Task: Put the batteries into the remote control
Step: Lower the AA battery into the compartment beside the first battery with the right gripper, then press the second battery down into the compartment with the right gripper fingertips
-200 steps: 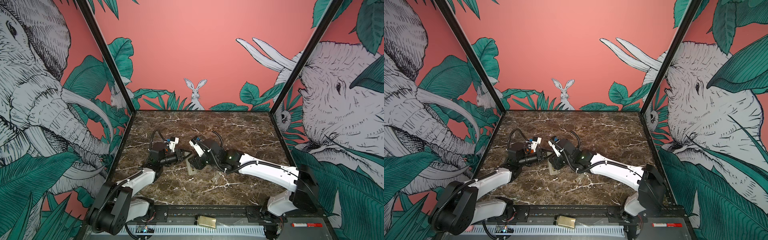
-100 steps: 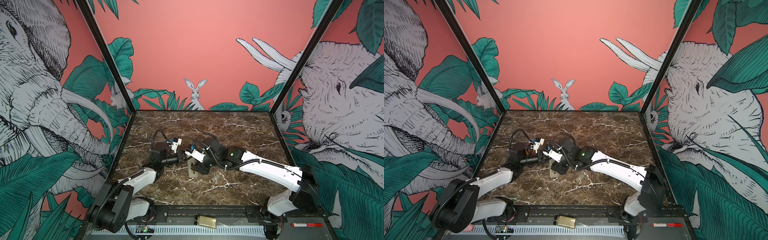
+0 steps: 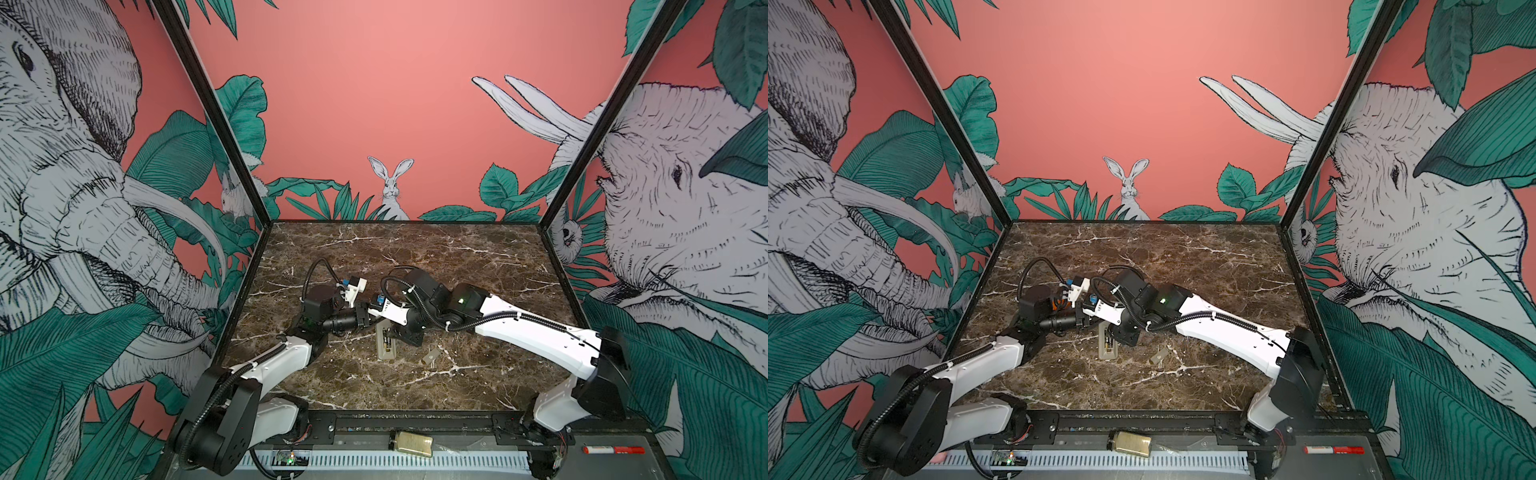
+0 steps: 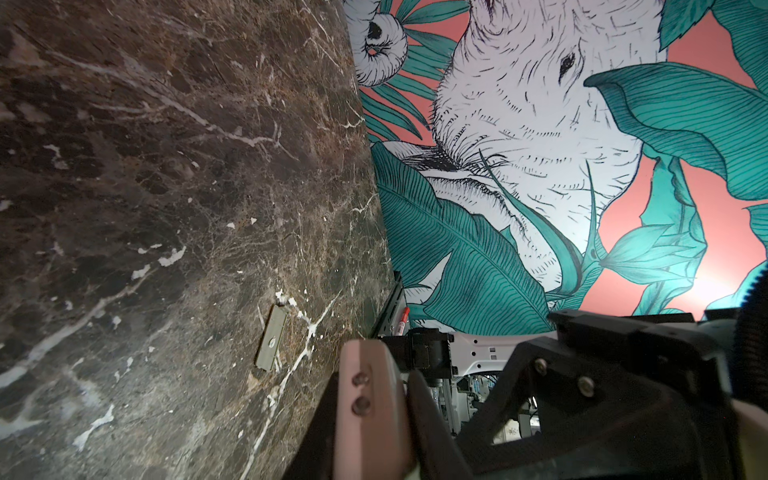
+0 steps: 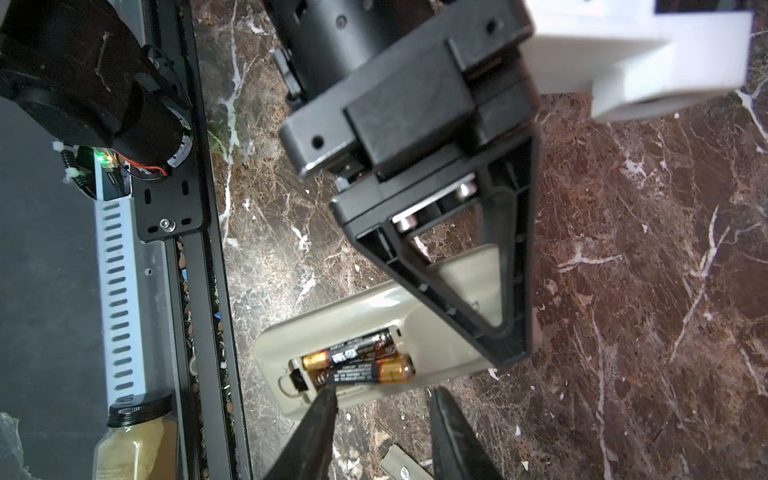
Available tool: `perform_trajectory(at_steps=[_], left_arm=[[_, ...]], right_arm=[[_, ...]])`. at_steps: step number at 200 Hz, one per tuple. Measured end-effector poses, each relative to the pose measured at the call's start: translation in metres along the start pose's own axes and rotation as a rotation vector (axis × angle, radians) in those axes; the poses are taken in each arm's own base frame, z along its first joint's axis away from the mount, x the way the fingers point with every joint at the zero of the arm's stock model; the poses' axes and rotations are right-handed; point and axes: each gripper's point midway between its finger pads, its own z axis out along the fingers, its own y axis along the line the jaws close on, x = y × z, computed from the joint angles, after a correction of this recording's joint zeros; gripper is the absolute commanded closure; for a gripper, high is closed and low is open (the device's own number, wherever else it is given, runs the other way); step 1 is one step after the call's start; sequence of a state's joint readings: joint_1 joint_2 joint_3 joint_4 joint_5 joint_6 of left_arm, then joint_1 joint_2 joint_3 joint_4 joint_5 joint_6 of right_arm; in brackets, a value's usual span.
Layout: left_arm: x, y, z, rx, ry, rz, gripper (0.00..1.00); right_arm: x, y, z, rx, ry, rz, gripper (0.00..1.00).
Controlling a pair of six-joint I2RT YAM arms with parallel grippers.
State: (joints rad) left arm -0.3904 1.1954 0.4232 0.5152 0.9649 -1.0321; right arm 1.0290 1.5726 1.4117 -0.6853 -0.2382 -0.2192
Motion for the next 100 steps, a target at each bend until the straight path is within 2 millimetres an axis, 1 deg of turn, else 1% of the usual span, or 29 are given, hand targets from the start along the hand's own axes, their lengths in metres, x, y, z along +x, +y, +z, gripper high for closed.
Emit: perform_trajectory(at_steps=[46, 68, 100], left_arm=[[0.003, 0.000, -0.001, -0.005, 0.016, -0.001, 1.00], [0.004, 0.000, 0.000, -0.005, 0.021, 0.000, 1.00], [0.002, -0.003, 0.000, -0.002, 0.021, 0.006, 1.00]], right_arm=[[0.000, -0.001, 0.006, -0.012, 0.020, -0.015, 0.66], [0.005, 0.000, 0.011, -0.021, 0.043, -0.020, 0.69], [0.009, 0.001, 0.014, -0.031, 0.062, -0.024, 0.72]])
